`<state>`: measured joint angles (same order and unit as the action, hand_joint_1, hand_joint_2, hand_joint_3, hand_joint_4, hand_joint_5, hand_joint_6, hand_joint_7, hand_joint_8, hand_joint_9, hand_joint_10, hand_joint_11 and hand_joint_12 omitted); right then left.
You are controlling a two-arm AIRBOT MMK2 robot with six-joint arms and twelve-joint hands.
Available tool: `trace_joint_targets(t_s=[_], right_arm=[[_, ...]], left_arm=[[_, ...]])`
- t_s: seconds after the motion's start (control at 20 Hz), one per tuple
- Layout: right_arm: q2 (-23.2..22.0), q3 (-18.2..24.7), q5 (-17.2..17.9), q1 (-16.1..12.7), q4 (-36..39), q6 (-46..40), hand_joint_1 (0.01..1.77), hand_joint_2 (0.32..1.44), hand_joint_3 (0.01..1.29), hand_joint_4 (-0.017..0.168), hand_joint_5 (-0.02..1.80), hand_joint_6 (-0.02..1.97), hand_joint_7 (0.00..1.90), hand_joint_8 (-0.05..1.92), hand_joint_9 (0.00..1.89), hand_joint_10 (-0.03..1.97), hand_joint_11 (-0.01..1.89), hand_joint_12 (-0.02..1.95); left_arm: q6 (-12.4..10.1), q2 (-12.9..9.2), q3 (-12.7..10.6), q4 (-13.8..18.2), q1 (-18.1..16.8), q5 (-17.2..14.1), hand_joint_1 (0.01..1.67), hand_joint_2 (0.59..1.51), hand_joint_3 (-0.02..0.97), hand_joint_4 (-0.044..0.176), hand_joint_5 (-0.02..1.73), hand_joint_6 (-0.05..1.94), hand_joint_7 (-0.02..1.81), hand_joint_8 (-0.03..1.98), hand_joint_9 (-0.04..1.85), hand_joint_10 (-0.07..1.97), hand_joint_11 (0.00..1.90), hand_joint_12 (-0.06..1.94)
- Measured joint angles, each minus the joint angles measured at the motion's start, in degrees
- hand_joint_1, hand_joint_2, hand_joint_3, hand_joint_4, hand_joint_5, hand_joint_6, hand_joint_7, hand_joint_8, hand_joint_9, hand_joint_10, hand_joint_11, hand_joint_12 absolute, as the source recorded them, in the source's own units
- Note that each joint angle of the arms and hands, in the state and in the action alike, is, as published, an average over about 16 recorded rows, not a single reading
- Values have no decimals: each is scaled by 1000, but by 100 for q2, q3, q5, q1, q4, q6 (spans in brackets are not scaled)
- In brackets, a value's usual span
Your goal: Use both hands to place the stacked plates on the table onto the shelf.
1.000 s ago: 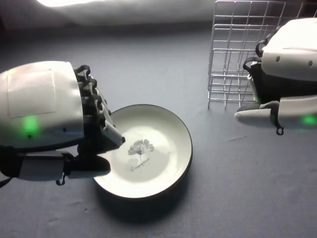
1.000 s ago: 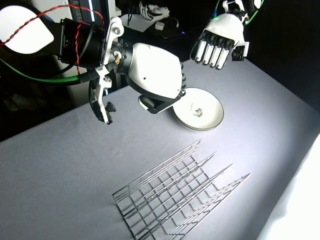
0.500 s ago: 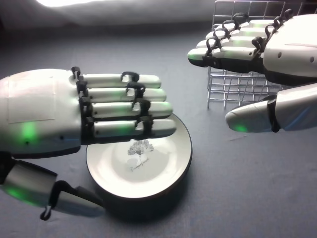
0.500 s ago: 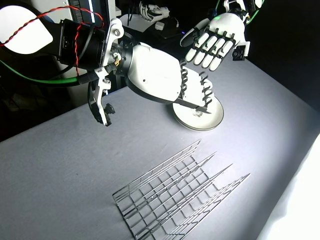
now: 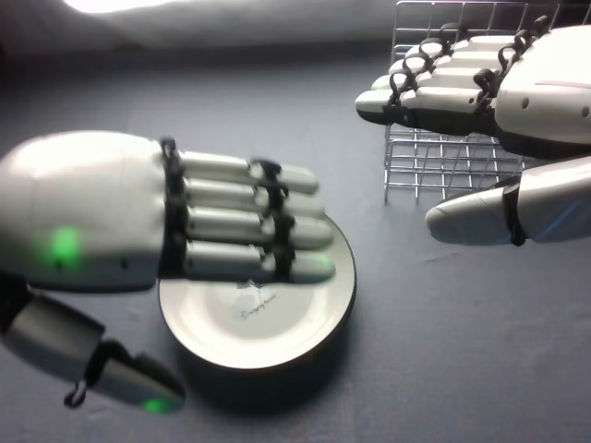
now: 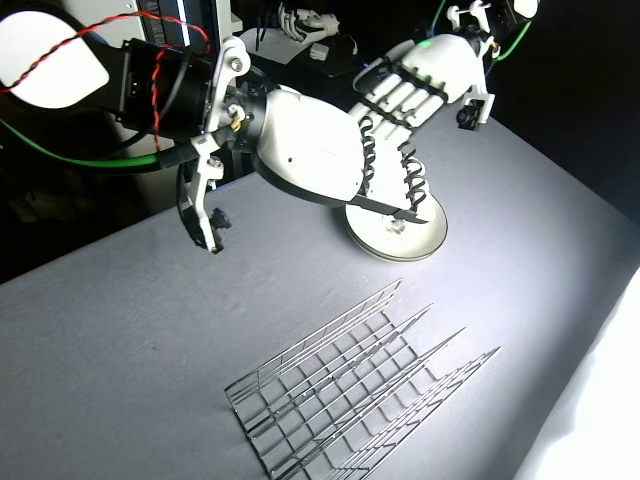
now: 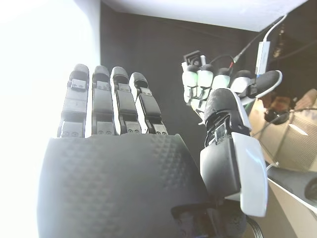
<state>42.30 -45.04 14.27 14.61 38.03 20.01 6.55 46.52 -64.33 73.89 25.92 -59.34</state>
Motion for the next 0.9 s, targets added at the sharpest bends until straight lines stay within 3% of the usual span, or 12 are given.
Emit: trace_joint_targets(t_s=[0.2,0.5,0.9], right_arm=[[-1,-3,16,20,21,3,16,1252,23,-3,19,18,23,11,20,9,14,-7],[-1,-6,42,44,31,8,16,1252,23,-4,19,17,19,11,21,9,14,-6],[-1,-29,207,83,132,36,16,1252,22,-5,19,18,16,11,22,9,16,-6]], left_arm=[[-427,143,-355,789,-267,-81,19,1205,26,-1,21,-14,18,-15,18,8,17,-14],[-727,405,-1030,1760,-468,-329,17,1206,22,-1,21,-14,17,-15,16,8,19,-13],[-665,788,-1770,2620,-475,-799,16,1206,16,1,22,-14,16,-15,19,9,22,-14]])
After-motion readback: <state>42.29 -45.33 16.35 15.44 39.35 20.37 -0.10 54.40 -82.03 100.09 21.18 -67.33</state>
